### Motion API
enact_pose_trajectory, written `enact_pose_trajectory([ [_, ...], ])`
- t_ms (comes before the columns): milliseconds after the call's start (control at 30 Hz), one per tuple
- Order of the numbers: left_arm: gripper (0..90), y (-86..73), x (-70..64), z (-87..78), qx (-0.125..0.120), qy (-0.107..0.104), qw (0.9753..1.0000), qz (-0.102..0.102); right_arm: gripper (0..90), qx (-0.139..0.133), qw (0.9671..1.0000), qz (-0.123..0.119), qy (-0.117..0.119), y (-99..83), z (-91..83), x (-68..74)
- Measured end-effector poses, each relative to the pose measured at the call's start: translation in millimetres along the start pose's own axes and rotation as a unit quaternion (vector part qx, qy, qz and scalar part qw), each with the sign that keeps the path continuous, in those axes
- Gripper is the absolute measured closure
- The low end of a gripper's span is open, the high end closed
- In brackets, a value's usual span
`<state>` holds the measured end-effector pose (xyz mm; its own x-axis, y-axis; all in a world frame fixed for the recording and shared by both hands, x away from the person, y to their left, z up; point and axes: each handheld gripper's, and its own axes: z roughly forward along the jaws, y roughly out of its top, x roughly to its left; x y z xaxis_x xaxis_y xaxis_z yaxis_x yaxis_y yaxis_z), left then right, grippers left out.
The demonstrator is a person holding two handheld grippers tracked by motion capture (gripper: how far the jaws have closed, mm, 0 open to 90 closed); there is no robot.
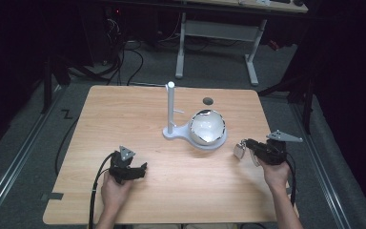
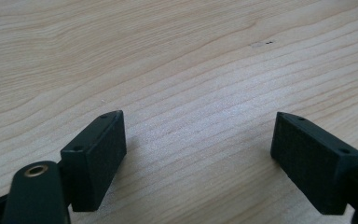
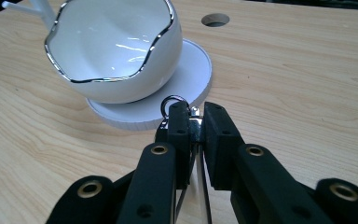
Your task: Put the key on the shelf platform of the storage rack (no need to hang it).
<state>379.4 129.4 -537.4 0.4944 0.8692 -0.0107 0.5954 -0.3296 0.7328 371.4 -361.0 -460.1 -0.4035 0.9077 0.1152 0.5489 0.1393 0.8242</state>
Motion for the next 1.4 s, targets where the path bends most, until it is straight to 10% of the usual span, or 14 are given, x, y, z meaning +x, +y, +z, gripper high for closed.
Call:
enact_pose_trajectory([
  [833,18.6,0.0,0.0,0.0,0.000,0.000,1.0000,0.000,82.4,-0.005,0.9983,0.038,0.044,3.0,-20.0,6.7],
  [1400,18.7,0.0,0.0,0.0,0.000,0.000,1.0000,0.000,82.4,-0.024,0.9966,0.023,0.076,24.8,-21.9,29.7],
])
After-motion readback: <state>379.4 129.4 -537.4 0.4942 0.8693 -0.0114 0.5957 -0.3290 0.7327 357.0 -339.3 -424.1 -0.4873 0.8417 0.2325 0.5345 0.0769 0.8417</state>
